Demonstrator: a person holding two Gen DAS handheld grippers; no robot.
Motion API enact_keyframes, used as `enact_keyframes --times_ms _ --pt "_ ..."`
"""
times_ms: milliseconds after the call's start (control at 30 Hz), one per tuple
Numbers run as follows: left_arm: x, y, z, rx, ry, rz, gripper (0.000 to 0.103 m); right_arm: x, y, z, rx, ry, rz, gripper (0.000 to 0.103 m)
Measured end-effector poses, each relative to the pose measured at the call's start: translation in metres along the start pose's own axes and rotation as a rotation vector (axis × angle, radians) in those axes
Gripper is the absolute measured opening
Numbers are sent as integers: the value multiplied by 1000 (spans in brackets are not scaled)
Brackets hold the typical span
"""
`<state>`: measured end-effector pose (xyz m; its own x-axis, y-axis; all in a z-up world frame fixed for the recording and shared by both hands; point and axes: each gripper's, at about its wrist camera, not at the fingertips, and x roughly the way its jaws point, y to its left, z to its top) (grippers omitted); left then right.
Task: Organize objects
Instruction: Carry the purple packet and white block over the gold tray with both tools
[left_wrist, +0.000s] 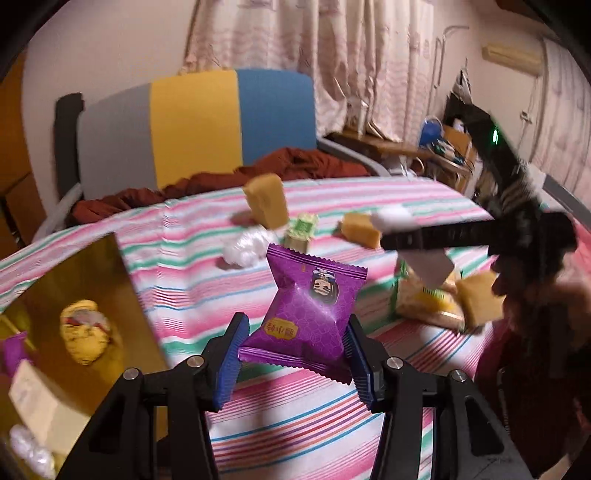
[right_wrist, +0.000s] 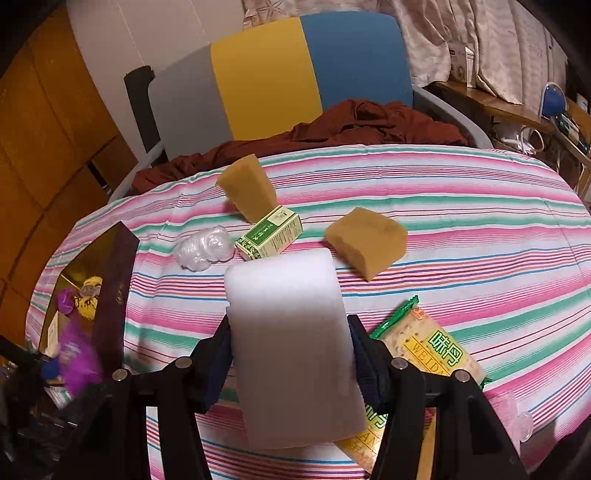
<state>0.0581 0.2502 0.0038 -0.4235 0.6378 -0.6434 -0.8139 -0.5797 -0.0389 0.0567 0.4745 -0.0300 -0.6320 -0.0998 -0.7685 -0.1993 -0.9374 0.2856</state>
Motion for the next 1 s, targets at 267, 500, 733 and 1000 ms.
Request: enact_keyframes --times_ms 267,500,733,1000 --pt "-39 33 2 -81 -41 70 52 1 9 -2 -27 -1 0 59" --pt "-73 82 -7 -202 -76 131 53 -3 54 -3 -33 -16 114 59" --pt "-114 156 -30 -358 -112 282 53 11 147 -2 -164 21 266 59" --pt "-128 218 -61 -455 -73 432 53 29 244 5 -308 56 364 59"
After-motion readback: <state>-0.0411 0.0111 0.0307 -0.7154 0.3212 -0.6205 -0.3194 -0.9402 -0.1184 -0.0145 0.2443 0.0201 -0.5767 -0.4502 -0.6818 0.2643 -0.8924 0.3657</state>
